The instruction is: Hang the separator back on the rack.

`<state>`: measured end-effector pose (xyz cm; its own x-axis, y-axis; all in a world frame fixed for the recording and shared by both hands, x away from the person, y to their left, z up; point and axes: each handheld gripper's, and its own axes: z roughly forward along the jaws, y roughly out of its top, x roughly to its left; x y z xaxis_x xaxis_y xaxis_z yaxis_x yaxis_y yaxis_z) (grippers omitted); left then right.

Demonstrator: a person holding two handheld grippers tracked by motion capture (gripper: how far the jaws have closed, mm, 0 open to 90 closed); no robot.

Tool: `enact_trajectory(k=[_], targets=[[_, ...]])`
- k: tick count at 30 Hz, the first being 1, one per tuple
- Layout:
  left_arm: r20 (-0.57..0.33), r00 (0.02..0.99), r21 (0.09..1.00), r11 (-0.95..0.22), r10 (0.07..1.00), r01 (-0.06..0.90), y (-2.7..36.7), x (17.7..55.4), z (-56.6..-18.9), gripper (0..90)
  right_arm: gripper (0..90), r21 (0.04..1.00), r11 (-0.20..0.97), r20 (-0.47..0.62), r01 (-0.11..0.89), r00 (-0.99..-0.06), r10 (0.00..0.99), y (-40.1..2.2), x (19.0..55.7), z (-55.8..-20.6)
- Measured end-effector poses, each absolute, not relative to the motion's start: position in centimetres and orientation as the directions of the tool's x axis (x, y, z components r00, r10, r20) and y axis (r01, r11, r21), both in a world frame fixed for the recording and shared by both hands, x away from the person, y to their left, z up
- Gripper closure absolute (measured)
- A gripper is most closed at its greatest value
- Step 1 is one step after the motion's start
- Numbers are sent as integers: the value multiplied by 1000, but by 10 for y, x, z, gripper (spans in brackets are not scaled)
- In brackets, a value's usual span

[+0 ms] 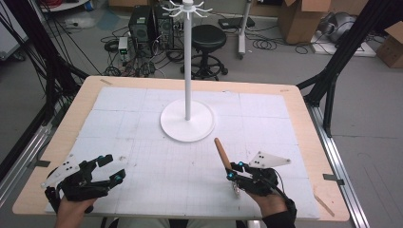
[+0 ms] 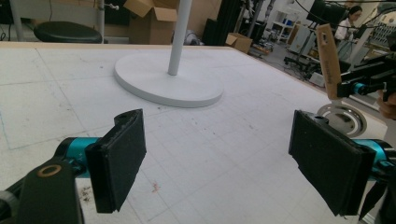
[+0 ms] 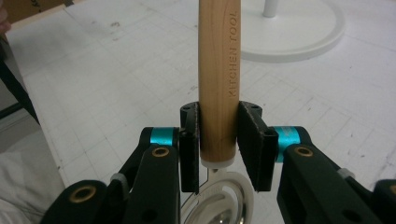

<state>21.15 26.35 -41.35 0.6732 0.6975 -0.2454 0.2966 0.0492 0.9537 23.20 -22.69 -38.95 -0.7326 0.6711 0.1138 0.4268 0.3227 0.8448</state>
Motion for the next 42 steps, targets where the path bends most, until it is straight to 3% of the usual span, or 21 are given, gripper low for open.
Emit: enact_trajectory(k=[32,42], targets=[[-233,679,957,39,697,288,262,210,-412,192,705,899,270,106,344,-771,627,-224,223,-367],[-185,788,980,51,588,192,228,209,-358,221,705,901,275,111,335,-792,601,-207,224,-359]])
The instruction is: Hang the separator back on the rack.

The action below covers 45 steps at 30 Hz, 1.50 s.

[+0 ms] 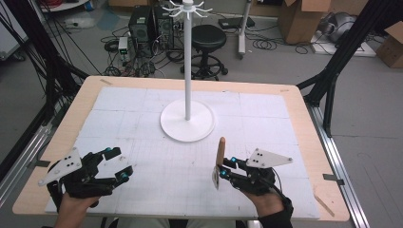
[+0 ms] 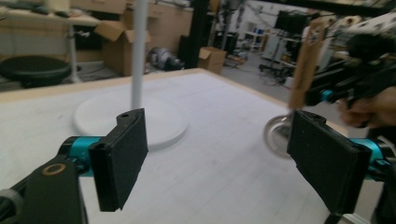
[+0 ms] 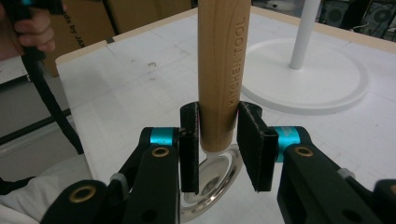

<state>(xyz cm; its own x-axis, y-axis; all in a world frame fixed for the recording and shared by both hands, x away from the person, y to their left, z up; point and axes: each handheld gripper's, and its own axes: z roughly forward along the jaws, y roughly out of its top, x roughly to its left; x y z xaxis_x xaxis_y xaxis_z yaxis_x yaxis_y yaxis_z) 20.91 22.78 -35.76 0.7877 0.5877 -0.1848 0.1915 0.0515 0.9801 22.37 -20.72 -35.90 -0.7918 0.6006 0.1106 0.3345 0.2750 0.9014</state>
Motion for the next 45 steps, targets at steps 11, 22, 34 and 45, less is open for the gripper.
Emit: enact_trajectory(k=[11,22,34,45], targets=[[-180,908,978,-28,379,206,136,236,-312,274,704,904,272,131,330,-819,559,-187,224,-352],[-210,920,971,-36,331,234,84,252,-311,309,704,906,269,138,326,-830,540,-179,221,-350],[-219,933,969,-49,286,242,76,254,-312,538,703,907,285,130,310,-850,511,-167,219,-347],[-201,934,972,-57,295,227,79,253,-310,674,704,905,292,129,308,-855,502,-162,218,-345]])
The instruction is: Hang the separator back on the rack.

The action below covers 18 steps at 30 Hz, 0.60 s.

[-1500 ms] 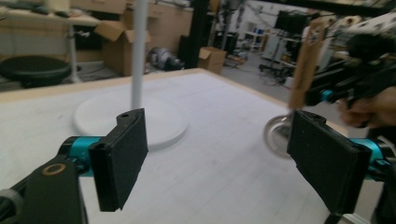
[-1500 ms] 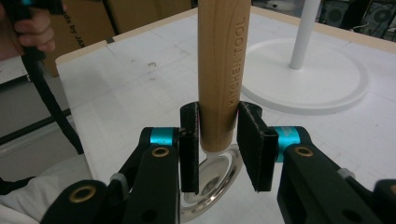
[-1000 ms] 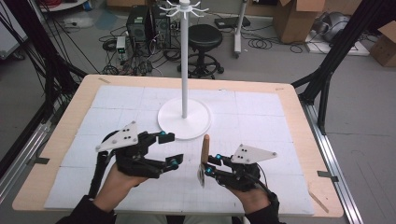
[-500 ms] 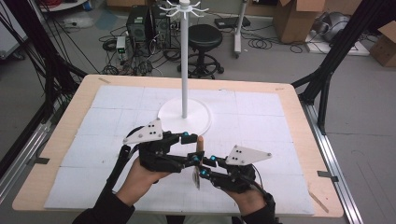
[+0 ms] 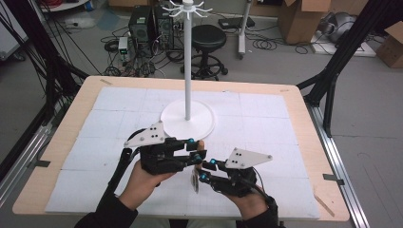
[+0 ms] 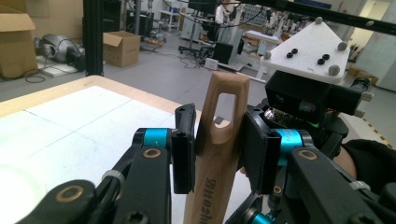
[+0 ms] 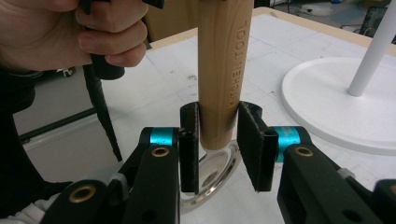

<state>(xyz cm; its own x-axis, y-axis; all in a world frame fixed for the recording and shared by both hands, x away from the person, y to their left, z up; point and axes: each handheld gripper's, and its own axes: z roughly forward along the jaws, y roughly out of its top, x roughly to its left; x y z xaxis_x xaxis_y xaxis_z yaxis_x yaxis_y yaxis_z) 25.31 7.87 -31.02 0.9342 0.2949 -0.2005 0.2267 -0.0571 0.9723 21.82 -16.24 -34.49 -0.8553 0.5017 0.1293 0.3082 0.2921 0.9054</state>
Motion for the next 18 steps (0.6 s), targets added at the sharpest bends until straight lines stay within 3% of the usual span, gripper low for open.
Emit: enact_trajectory(k=[7,8,10,18], targets=[[-205,941,975,-28,270,220,85,252,-307,686,692,917,277,128,288,-868,480,-165,217,-344],[-204,944,976,-18,258,216,87,252,-306,687,661,922,267,131,279,-876,463,-166,218,-344],[-203,952,978,-2,229,209,93,251,-304,688,427,925,250,146,285,-877,457,-169,219,-346],[-187,977,982,-7,106,189,110,248,-299,689,240,961,131,201,244,-940,276,-179,224,-354]])
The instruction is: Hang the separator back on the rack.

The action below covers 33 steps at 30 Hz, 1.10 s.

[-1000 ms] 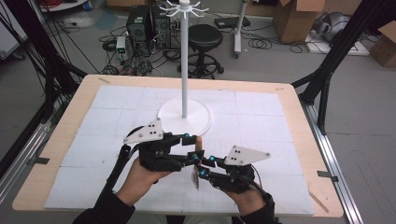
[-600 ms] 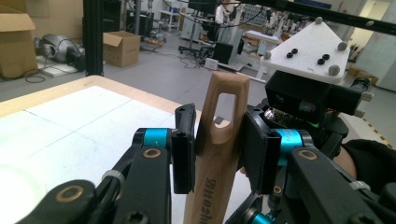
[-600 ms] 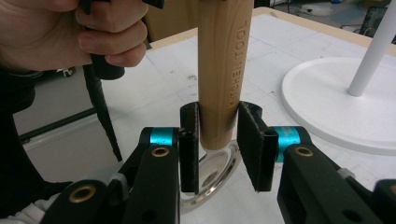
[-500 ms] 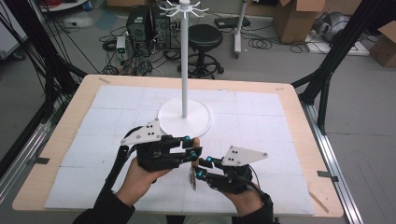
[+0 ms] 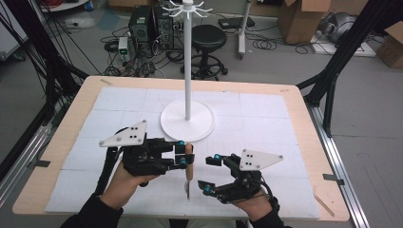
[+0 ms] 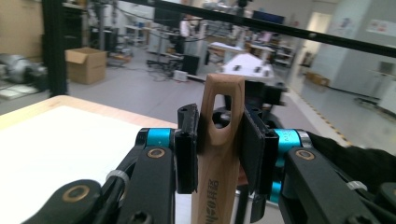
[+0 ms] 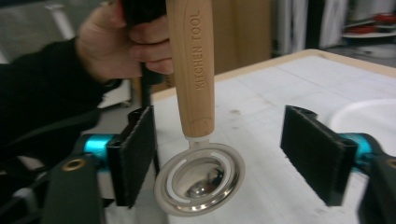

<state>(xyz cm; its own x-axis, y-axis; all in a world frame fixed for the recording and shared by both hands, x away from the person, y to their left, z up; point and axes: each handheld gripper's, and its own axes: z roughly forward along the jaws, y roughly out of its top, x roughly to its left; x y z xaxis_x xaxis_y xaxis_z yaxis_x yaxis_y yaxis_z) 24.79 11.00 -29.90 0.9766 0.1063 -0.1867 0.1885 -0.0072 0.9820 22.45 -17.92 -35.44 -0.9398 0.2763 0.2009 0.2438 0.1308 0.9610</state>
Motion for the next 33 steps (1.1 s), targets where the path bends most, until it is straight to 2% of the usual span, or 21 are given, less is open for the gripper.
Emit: enact_trajectory(k=[5,9,15,18,22,24,27,29,33], targets=[[-184,981,983,-14,69,185,110,246,-300,689,259,970,120,193,214,-967,166,-168,226,-355],[-180,983,984,-5,32,180,109,245,-300,689,399,976,120,166,180,-979,115,-158,227,-355],[-178,984,984,0,9,178,110,243,-301,689,532,980,129,142,153,-986,85,-149,228,-357],[-179,984,984,9,-2,179,111,243,-300,689,650,982,136,119,129,-990,80,-149,226,-357],[-172,985,985,9,-6,172,112,242,-300,689,678,982,132,127,135,-990,64,-149,225,-357],[-177,984,984,15,1,177,112,242,-300,689,680,981,136,130,141,-988,83,-148,223,-357],[-196,978,980,36,72,194,113,241,-302,661,681,977,141,139,159,-980,141,-146,221,-356],[-207,968,978,41,142,203,114,239,-301,503,681,975,148,132,164,-970,204,-145,219,-354],[-189,951,982,33,245,186,114,235,-300,420,682,967,149,150,208,-933,326,-144,220,-351]])
